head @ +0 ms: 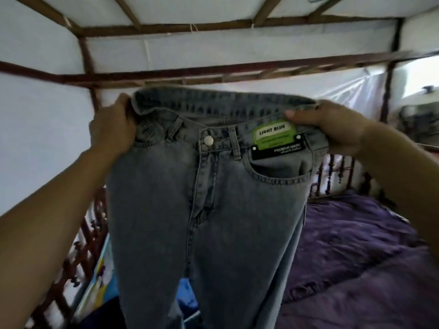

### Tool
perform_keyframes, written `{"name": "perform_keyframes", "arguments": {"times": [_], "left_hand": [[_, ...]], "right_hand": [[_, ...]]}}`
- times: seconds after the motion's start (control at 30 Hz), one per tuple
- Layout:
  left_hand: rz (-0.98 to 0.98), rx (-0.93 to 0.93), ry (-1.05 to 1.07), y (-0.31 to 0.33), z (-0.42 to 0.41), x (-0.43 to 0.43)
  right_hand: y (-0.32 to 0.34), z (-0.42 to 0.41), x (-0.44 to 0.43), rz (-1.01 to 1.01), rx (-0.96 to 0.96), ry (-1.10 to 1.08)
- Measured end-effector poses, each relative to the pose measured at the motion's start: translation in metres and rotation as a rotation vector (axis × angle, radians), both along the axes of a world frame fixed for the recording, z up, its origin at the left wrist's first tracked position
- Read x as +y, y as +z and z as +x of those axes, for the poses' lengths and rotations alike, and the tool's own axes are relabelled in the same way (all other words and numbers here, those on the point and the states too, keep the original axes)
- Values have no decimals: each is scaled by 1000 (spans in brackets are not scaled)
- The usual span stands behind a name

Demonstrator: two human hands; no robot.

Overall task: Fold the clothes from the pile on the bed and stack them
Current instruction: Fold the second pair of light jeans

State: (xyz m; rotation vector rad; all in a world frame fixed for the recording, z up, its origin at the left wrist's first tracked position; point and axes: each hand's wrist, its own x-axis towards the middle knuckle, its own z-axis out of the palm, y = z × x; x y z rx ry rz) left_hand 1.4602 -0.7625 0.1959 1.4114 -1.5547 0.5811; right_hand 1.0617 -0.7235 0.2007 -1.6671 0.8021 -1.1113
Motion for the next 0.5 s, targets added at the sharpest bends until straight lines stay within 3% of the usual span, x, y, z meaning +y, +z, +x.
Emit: {"name": "perform_keyframes", "arguments": {"times": [0.17,0.5], "left_hand": [[292,-39,-149,-104,-105,-49],[660,-64,-566,-237,-429,-86]], "right_hand": [[-123,-79,16,169,-39,-382],[-314,-324,105,166,69,-1036]]}}
